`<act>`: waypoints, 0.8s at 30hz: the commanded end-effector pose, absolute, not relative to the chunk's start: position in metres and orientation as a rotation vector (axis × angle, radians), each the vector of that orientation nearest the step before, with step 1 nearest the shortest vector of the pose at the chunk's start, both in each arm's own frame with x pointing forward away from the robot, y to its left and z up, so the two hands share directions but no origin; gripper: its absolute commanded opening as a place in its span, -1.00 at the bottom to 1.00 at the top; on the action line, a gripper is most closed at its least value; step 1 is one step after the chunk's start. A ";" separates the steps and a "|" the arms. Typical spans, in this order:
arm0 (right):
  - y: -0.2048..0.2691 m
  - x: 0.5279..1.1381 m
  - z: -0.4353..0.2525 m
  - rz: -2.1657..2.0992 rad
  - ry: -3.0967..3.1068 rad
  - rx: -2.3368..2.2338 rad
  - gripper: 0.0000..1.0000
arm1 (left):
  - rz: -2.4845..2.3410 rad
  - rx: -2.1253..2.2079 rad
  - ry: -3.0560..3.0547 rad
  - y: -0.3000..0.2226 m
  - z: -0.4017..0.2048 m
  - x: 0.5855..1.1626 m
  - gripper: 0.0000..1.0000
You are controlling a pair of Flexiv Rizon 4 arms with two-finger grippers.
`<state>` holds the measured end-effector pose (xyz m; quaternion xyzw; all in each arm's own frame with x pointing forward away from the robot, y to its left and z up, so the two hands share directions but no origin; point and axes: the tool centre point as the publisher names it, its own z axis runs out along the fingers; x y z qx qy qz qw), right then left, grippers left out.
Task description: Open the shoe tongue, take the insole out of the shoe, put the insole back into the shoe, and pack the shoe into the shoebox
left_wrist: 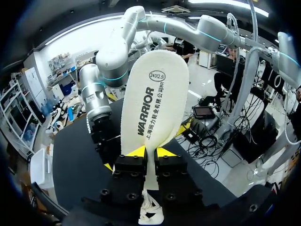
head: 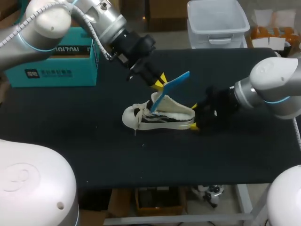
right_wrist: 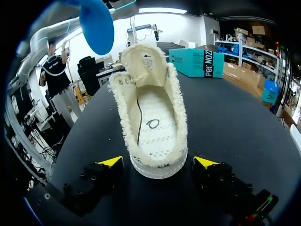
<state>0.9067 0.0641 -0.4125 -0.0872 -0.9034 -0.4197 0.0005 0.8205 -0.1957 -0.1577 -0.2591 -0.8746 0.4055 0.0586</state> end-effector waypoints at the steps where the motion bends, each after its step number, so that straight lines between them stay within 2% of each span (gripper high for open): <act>1: 0.057 0.903 -0.382 -1.170 -2.899 -0.270 1.00 | 1.260 -0.771 -2.668 -0.177 -0.151 0.814 -1.00; 12: 0.078 0.920 -0.322 -0.758 -3.038 -0.183 1.00 | 1.289 -0.670 -2.722 -0.114 -0.147 0.809 -1.00; 24: 0.122 0.938 -0.318 -0.396 -3.067 -0.237 1.00 | 1.284 -0.530 -2.800 -0.052 -0.159 0.803 -1.00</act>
